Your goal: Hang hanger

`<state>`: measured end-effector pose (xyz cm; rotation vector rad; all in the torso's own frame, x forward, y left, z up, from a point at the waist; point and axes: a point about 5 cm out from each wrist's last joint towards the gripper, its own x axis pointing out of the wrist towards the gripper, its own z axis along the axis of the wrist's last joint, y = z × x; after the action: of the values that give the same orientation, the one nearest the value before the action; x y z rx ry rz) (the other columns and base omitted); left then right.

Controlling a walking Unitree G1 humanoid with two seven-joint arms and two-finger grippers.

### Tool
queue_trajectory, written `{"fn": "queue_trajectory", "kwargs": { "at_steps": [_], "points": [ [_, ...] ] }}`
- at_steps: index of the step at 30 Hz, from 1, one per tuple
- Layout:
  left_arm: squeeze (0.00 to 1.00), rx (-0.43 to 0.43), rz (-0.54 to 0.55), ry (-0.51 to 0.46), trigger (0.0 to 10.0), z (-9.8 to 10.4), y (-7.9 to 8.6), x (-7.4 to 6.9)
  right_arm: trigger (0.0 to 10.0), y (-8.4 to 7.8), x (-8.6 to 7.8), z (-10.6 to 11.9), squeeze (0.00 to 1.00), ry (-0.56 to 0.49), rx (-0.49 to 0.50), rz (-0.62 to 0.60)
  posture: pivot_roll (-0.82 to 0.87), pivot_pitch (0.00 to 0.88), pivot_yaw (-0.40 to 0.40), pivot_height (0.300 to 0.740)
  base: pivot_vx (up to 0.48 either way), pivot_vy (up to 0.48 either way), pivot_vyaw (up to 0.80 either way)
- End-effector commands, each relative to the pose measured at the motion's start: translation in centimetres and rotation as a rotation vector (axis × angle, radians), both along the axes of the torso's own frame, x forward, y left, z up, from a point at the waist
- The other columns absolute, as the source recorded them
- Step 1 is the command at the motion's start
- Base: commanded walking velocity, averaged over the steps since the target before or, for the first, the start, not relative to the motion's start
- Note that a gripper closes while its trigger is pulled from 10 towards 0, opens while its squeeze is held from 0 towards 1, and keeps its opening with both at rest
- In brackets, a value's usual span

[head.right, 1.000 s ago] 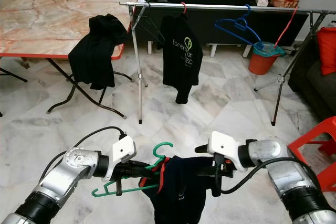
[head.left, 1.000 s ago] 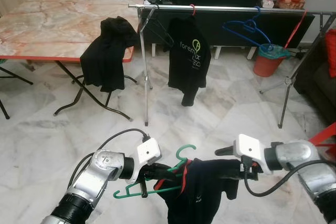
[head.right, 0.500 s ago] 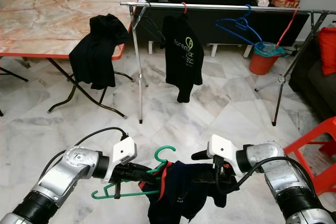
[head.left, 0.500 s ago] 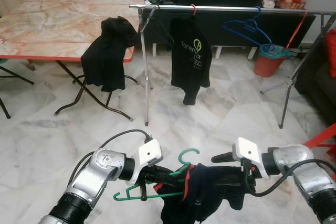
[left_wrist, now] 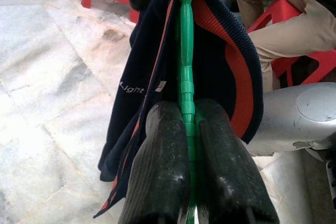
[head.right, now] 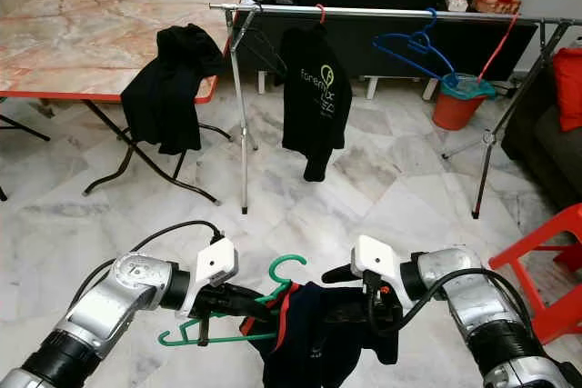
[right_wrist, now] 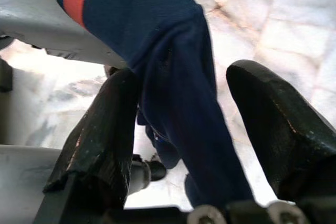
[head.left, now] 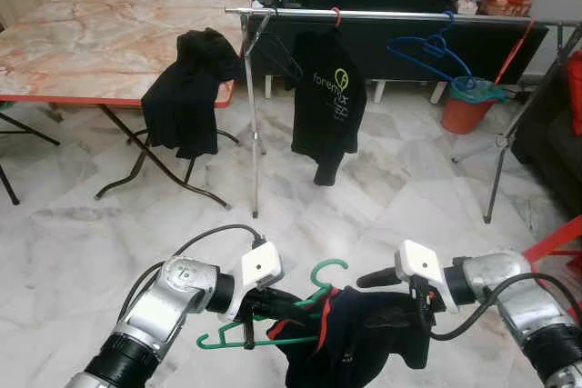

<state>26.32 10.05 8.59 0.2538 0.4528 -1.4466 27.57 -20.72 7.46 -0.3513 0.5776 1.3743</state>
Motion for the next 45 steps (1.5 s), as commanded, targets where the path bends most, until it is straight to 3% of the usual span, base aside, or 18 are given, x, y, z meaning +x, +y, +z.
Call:
{"fn": "queue_trajectory", "kwargs": {
  "at_steps": [1, 4, 5, 6, 7, 8, 45],
  "points": [
    [0.00, -0.030, -0.033, -0.033, 10.0, 1.0, -0.6, 0.1, 10.0, 0.1, -0.3, -0.2, 0.00, 0.017, 0.014, 0.024, -0.09, 0.000, -0.027, 0.740, 0.000, 0.000, 0.00],
    [0.00, -0.030, -0.029, -0.035, 10.0, 1.1, -0.7, 0.2, 10.0, 0.4, -0.5, -0.6, 0.00, 0.049, 0.028, 0.037, -0.09, 0.000, -0.029, 0.740, 0.000, 0.000, 0.00],
    [0.00, -0.031, -0.029, -0.035, 10.0, 1.1, -0.7, 0.2, 6.4, 0.4, -0.6, -0.7, 0.00, 0.051, 0.028, 0.040, -0.09, 0.000, -0.029, 0.740, 0.000, 0.000, 0.00],
    [0.00, -0.031, -0.029, -0.035, 10.0, 1.1, -0.7, 0.2, 6.4, 0.4, -0.6, -0.7, 0.00, 0.051, 0.028, 0.040, -0.09, 0.000, -0.029, 0.740, 0.000, 0.000, 0.00],
    [0.00, -0.032, -0.029, -0.034, 10.0, 1.1, -0.7, 0.2, 4.6, 0.5, -0.6, -0.7, 0.00, 0.053, 0.027, 0.042, -0.09, 0.000, -0.029, 0.740, 0.000, 0.000, 0.00],
    [0.00, -0.032, -0.028, -0.034, 10.0, 1.1, -0.7, 0.2, 0.2, 0.5, -0.6, -0.7, 0.00, 0.056, 0.027, 0.046, -0.09, 0.000, -0.029, 0.740, 0.000, 0.000, 0.00],
    [0.00, -0.044, -0.014, -0.048, 10.0, 1.3, -1.3, 0.6, 0.0, 1.2, -1.2, -1.6, 0.00, 0.092, 0.001, 0.094, -0.08, 0.000, -0.030, 0.740, 0.000, 0.000, 0.00]
  ]
}}
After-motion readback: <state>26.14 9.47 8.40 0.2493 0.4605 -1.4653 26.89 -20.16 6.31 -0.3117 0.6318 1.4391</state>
